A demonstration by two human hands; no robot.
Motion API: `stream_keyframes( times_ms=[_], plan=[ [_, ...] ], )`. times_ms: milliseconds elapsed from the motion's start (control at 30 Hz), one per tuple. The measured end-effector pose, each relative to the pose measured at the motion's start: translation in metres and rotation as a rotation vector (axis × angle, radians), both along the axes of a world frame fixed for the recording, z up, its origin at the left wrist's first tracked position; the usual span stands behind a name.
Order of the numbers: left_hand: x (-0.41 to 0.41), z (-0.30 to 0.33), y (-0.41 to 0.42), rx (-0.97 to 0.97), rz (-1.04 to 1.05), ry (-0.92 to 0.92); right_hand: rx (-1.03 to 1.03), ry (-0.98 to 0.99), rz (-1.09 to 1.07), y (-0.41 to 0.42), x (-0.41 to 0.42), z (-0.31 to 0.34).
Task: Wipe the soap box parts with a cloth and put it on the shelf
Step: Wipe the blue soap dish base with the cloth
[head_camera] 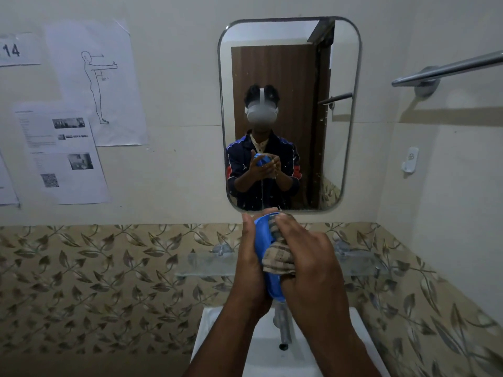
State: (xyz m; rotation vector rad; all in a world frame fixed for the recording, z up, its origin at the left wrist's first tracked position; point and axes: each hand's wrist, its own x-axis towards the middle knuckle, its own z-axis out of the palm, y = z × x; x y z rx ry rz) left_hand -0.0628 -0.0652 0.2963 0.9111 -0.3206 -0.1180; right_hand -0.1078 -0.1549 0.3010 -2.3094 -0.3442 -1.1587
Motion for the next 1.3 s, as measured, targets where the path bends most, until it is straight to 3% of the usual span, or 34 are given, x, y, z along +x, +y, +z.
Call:
stream_keyframes(
  times_ms=[100,333,567,667,867,967,1133,1300],
  plan=[
    [0.002,-0.002,0.001,-0.010,0.003,0.012,0.076,0.025,-0.072,0.004,-0.011,-0.009],
    [-0.006,-0.006,-0.002,-0.058,-0.040,0.034,0.186,-0.013,0.046,0.007,-0.005,0.004],
    [-0.002,-0.001,0.013,-0.135,-0.157,0.122,-0.040,-0.044,0.395,-0.001,-0.009,0.004],
    [-0.002,-0.002,0.010,-0.138,-0.119,0.117,-0.074,-0.025,0.310,-0.003,0.003,0.001],
    [0.000,0.001,0.010,-0.077,-0.029,0.096,0.096,-0.050,0.115,0.008,0.004,-0.014],
    [0.000,-0.003,0.013,-0.087,-0.085,0.103,0.105,-0.035,0.153,0.010,0.006,-0.011],
    [0.007,0.001,0.021,-0.074,-0.144,0.081,-0.069,-0.101,0.402,0.004,-0.001,-0.005],
    [0.007,-0.008,0.018,-0.090,-0.138,0.157,-0.052,-0.050,0.350,0.003,0.003,-0.006]
  ],
)
